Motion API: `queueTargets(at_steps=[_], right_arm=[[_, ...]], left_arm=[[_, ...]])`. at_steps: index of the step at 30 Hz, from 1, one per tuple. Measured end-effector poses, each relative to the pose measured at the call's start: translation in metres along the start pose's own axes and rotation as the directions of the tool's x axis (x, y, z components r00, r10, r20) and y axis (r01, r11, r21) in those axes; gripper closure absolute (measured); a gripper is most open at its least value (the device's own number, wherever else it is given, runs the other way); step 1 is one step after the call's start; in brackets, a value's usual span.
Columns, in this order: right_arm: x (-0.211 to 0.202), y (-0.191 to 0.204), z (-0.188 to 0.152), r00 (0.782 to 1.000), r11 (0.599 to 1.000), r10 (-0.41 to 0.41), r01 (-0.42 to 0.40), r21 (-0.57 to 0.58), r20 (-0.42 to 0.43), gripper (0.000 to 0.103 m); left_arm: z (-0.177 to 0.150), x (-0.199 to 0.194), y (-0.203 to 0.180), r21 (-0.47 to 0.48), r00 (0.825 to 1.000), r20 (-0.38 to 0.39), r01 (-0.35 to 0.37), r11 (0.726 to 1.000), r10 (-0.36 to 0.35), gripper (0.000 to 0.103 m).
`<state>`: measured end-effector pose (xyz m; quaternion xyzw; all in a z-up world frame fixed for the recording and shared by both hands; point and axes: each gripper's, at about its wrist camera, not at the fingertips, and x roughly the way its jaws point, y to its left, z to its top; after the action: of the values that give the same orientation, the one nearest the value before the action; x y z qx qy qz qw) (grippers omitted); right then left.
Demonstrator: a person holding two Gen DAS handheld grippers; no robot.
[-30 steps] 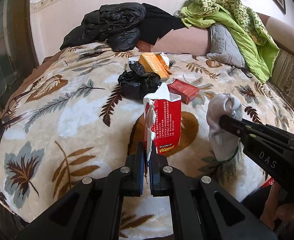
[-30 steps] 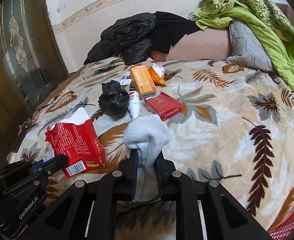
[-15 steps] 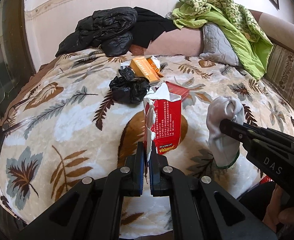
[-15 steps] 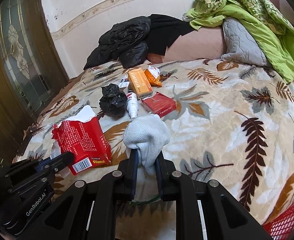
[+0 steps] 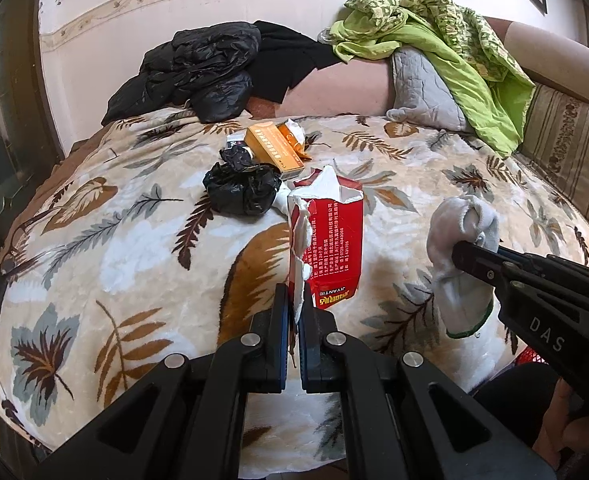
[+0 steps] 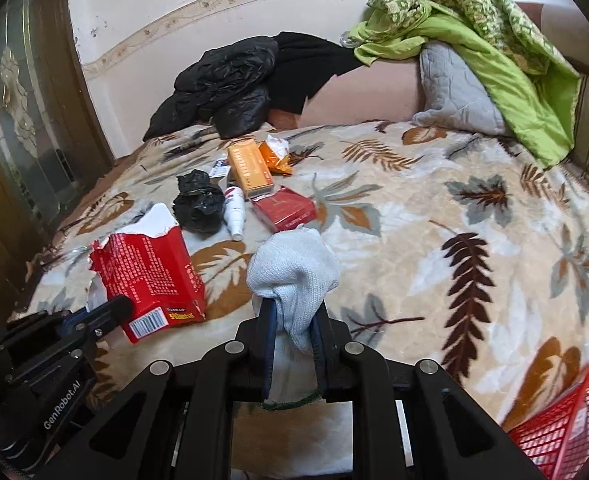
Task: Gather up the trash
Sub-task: 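Lift the red box with the left tool while the right tool lifts the sock, then carry the red box and white sock over the red wastebasket with both tools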
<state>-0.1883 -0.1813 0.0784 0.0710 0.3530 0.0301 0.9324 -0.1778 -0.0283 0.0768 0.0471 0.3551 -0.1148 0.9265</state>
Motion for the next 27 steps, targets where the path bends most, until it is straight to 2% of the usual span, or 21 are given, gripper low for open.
queueTargets(at_steps=[6, 27], right_arm=[[-0.004, 0.0, 0.0, 0.999, 0.999, -0.045, 0.045, -0.025, 0.012, 0.086], [-0.02, -0.01, -0.001, 0.996, 0.997, -0.081, 0.082, -0.013, 0.032, 0.086]], left_arm=[[0.001, 0.0, -0.003, 0.003, 1.0, -0.001, 0.002, 1.0, -0.002, 0.099], [0.005, -0.002, -0.024, 0.038, 0.999, 0.007, 0.035, 0.999, -0.035, 0.099]])
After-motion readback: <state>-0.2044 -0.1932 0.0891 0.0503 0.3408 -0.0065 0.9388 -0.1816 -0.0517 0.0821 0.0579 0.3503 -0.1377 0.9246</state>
